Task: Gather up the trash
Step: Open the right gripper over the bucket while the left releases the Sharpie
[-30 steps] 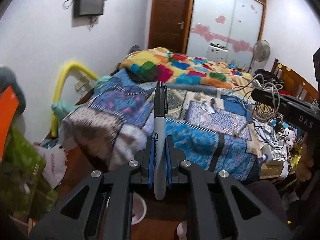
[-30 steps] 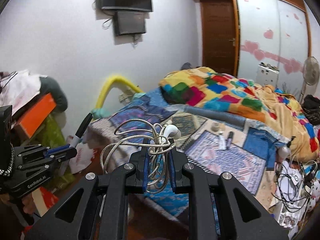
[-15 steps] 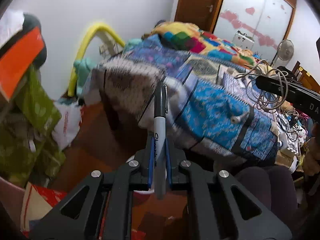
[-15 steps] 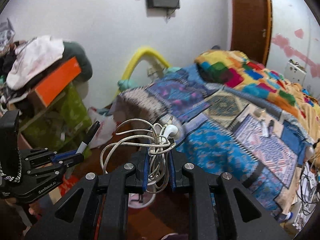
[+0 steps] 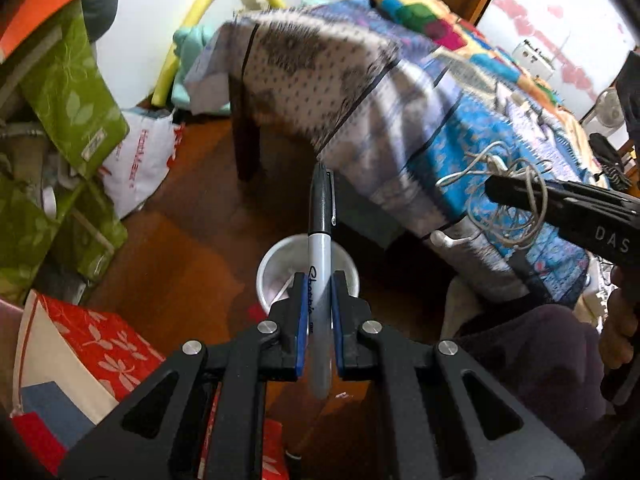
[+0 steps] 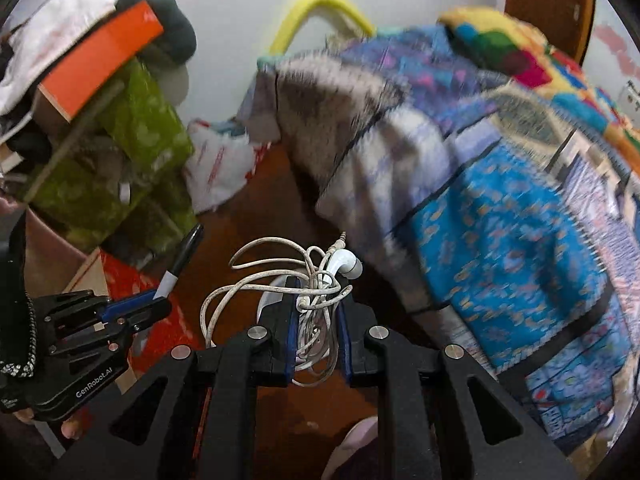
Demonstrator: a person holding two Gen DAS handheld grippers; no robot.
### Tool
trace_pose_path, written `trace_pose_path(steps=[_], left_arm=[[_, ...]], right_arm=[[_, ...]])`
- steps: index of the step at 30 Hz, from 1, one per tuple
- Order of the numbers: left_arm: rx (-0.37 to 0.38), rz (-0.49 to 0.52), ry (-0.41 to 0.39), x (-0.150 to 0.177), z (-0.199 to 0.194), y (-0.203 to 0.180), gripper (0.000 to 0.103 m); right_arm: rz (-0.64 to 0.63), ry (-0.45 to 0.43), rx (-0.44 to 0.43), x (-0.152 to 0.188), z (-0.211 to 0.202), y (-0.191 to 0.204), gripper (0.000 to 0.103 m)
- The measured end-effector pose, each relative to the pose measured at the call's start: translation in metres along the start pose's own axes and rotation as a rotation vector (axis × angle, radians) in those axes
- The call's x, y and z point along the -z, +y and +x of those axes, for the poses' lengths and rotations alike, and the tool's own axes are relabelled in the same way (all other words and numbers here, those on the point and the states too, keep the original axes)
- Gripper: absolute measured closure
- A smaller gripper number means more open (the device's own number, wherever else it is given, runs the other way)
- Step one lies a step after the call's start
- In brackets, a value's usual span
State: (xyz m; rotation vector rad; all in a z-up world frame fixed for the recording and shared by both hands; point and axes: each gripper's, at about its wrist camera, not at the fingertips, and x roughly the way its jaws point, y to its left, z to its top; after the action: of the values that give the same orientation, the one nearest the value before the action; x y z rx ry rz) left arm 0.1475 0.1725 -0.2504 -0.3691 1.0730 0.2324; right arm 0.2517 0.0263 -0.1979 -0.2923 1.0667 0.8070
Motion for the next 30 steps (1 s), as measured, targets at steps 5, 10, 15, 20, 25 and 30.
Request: trace_pose_path(steps=[5,10,15,20,25,30], left_arm=[[0.009,-0.037,0.07,0.006,0.028,0.007,0.093],[0.01,-0.073,0.133,0.013,0.053,0.012,0.093],[0.009,-0.103,0.163,0.012,0.068,0.017,0.093],[0.004,-0.108,0.179,0.006,0.077,0.017,0.093],[0.008,-0.116,0.185,-0.003,0.084,0.017,0.093],[0.014,-0.133,0.189,-0.016,0.089,0.015,0.092]], right_arm=[[0.017,0.114,-0.021,0.002,0.045,0.0,0.088],[0.008,0.192,-0.037,-0.001,0.08,0.004,0.082],[0.033,0.272,-0.065,-0.003,0.105,0.003,0.068],[0.059,0.343,-0.086,-0.005,0.119,-0.001,0.058],[0.046,0.327,-0.072,-0.006,0.111,-0.002,0.058],[0.038,0.29,-0.06,-0.009,0.096,-0.007,0.058]])
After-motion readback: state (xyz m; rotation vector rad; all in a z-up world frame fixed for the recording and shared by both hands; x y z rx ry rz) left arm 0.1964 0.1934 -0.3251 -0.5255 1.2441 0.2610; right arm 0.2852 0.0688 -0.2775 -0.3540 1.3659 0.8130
